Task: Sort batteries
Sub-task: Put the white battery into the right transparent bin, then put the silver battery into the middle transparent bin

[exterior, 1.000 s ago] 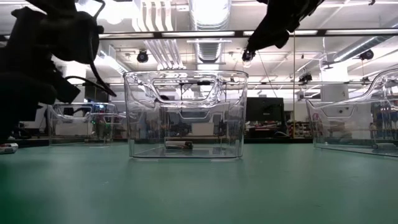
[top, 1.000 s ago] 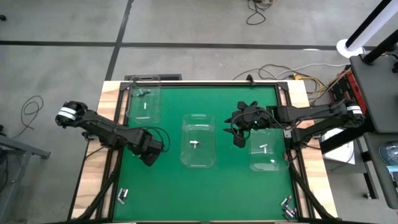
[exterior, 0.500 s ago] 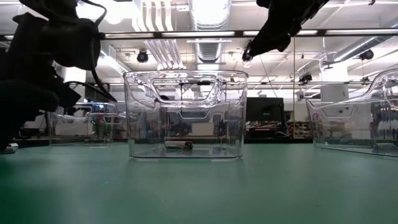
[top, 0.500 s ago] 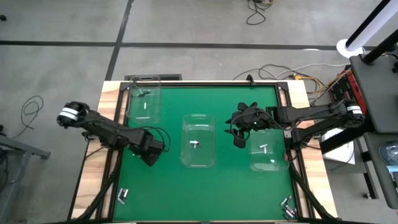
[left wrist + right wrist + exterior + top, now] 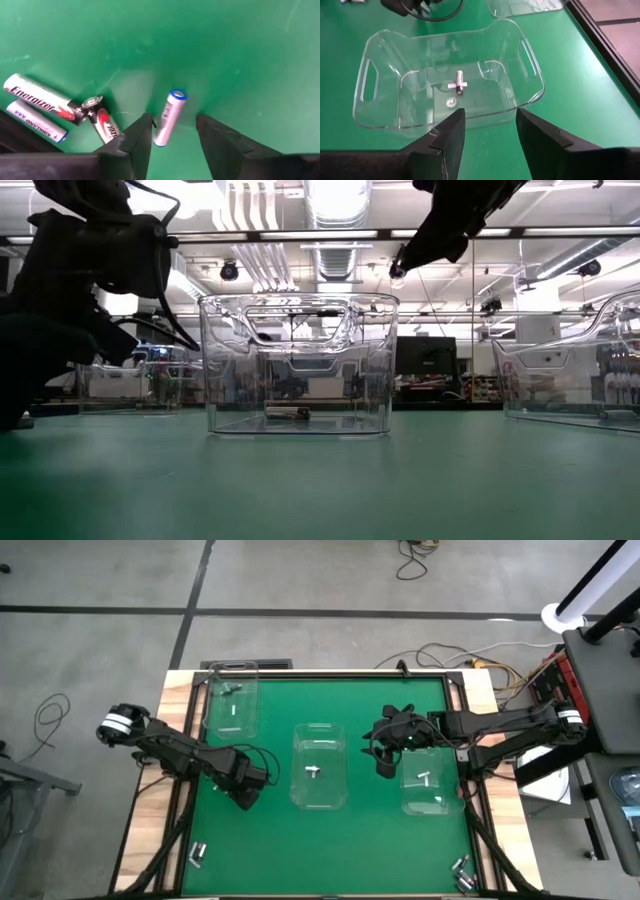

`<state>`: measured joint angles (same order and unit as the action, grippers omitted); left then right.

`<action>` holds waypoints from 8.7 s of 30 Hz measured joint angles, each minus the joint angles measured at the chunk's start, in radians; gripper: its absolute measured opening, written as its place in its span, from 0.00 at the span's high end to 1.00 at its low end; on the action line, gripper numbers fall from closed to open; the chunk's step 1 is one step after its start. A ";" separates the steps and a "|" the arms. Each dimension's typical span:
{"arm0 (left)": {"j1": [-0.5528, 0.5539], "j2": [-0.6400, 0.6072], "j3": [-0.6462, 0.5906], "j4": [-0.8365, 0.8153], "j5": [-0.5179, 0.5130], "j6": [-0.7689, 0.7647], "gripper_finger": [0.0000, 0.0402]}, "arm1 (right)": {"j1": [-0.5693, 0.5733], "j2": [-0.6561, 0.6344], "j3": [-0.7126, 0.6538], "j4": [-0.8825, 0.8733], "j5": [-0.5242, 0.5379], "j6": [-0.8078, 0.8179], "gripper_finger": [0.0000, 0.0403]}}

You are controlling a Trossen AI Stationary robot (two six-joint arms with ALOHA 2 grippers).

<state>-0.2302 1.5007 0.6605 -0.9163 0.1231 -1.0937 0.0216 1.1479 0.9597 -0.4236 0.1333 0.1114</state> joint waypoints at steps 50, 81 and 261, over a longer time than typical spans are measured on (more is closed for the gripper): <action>-0.220 -0.302 0.055 1.161 -0.698 1.179 1.00 | 0.260 0.572 0.124 1.257 0.238 -0.335 0.65; -0.223 -0.319 0.074 1.149 -0.754 1.192 1.00 | 0.238 0.547 0.168 1.052 0.186 -0.364 0.94; -0.309 -0.194 0.090 0.465 -0.852 0.176 0.95 | 0.842 0.337 0.002 0.127 0.672 0.463 0.46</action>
<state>-0.5394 1.3069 0.7509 -0.4516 -0.7288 -0.9181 0.8639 1.4844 0.9619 -0.2964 0.8053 0.5746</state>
